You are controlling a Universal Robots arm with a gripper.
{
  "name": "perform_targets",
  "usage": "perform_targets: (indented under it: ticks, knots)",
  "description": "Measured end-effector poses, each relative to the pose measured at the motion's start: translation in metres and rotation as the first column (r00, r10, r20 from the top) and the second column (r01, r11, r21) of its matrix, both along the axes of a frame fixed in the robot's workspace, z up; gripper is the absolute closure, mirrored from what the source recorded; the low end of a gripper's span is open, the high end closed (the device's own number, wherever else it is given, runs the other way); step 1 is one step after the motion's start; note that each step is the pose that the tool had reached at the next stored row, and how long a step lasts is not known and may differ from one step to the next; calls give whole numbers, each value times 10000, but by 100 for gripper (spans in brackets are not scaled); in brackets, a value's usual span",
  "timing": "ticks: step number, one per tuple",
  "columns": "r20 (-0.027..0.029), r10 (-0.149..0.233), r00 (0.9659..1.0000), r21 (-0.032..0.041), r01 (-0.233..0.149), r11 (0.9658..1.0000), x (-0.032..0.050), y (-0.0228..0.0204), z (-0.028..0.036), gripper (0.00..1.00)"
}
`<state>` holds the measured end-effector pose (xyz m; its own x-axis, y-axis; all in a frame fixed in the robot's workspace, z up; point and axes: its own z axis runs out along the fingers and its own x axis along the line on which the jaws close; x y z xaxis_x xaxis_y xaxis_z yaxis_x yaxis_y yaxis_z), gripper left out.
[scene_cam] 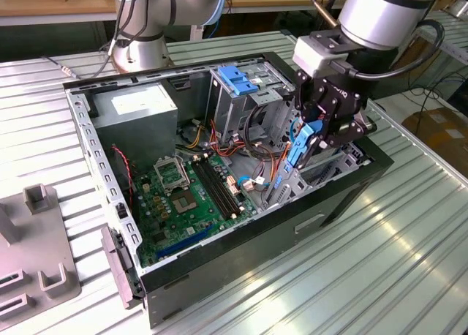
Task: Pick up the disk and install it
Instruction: 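Insert the disk into the insertion slot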
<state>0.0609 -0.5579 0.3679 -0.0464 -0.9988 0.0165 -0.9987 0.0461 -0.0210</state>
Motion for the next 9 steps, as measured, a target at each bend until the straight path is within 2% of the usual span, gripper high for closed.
perform_targets:
  ticks: [2, 5, 9]
  knots:
    - [0, 1, 10000, 0, -1, 10000, 0, 0, -76, 63]
    - [0, 0, 10000, 0, 0, 10000, 0, 0, -130, 63]
    - [0, 0, 10000, -2, 0, 10000, 0, 0, -152, 63]
